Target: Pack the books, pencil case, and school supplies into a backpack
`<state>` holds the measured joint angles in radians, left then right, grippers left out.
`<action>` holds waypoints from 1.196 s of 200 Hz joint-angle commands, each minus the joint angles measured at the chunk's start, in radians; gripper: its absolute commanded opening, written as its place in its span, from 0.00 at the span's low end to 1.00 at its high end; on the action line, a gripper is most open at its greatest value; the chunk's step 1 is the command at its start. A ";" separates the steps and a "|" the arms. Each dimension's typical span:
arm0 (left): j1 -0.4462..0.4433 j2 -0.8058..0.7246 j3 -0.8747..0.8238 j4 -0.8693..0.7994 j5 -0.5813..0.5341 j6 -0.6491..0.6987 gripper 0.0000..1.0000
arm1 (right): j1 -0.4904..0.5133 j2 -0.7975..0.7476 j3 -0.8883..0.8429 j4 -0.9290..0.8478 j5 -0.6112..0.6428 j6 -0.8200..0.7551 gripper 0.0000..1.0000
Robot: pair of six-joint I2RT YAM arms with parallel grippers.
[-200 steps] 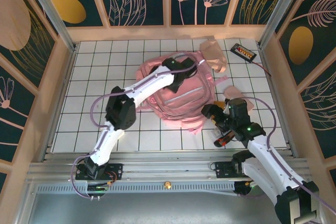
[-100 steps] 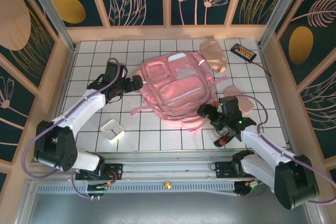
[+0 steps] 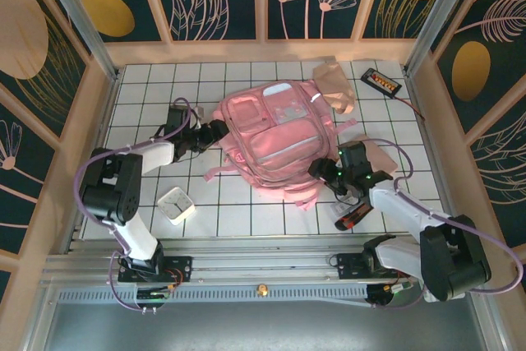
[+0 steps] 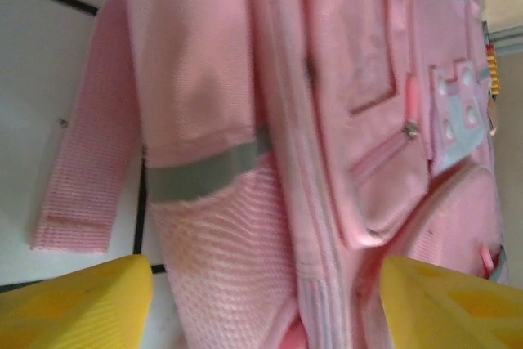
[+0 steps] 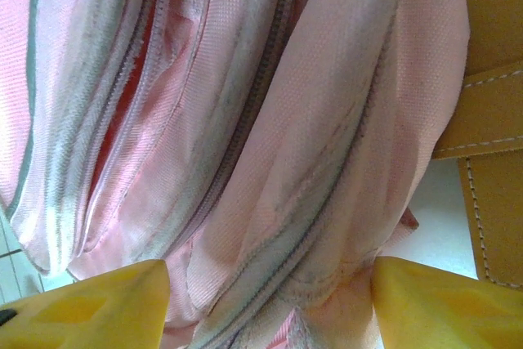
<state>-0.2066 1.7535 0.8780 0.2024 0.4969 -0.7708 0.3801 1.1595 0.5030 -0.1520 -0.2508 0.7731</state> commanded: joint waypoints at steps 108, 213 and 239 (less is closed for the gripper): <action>0.038 -0.126 -0.226 0.217 0.090 -0.106 0.00 | -0.050 0.392 0.411 0.166 0.036 -0.215 0.19; 0.008 -0.506 -0.453 0.487 -0.026 -0.557 0.00 | -0.051 0.325 0.626 -0.032 0.223 -0.406 0.74; -0.031 -0.523 -0.439 0.486 -0.070 -0.586 0.00 | 0.072 0.105 0.460 -0.040 0.128 -0.310 0.74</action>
<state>-0.2028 1.2671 0.4160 0.5816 0.4541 -1.2789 0.3405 1.4525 1.0782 -0.1398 -0.1051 0.4011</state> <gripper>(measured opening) 0.046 0.741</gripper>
